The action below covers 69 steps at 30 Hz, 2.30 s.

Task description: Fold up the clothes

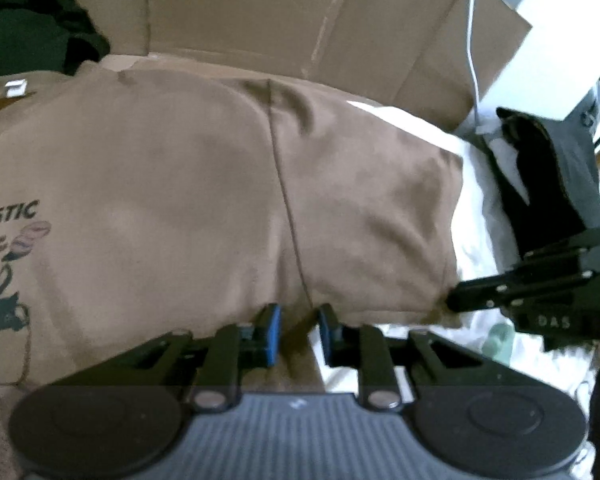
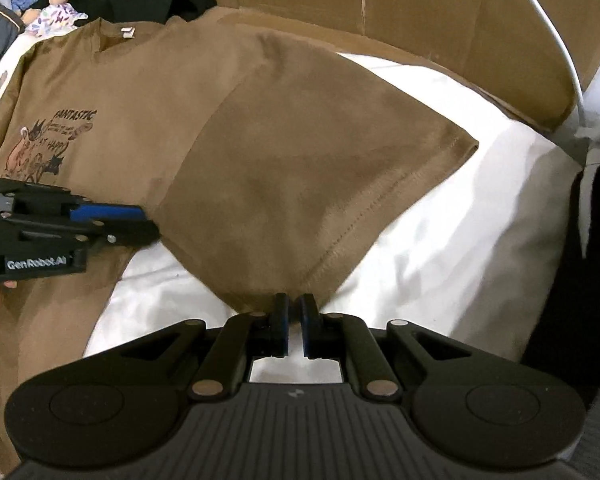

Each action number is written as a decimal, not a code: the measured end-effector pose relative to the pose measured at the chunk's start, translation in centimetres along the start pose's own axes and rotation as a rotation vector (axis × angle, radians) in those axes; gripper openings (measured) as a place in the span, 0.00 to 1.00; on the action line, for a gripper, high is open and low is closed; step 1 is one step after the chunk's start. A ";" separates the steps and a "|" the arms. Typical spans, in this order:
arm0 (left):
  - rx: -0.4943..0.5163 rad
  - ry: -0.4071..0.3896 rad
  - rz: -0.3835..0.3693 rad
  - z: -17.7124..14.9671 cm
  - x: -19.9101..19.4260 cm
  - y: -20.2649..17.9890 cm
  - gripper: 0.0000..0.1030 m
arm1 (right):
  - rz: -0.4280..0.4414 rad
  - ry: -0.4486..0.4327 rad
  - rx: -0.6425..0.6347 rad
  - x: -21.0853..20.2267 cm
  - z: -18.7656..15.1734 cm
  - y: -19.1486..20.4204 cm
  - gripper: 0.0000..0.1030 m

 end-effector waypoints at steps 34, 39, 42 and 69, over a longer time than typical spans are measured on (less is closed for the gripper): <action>-0.318 -0.200 0.484 -2.8 -23.2 32.0 0.59 | 0.209 -0.170 -0.145 -2.6 8.4 15.6 0.33; -0.359 -0.209 0.527 -3.5 -23.6 35.7 0.58 | 0.216 -0.125 -0.154 -0.6 8.4 16.4 0.33; -0.368 -0.211 0.522 -3.1 -22.7 37.0 0.58 | 0.218 -0.106 -0.169 0.5 8.5 17.0 0.33; -0.371 -0.229 0.540 -1.8 -25.4 44.7 0.06 | 0.244 -0.124 -0.139 3.9 10.4 18.0 0.33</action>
Point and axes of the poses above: each gripper's, at about its wrist camera, not at the fingertips, and x roughly the way its jaws point, y to its left, z to its top, the point moved 8 cm from there along x, roughly the way its jaws point, and after that the axes turned 1 degree about -z, right-handed, at the moved point
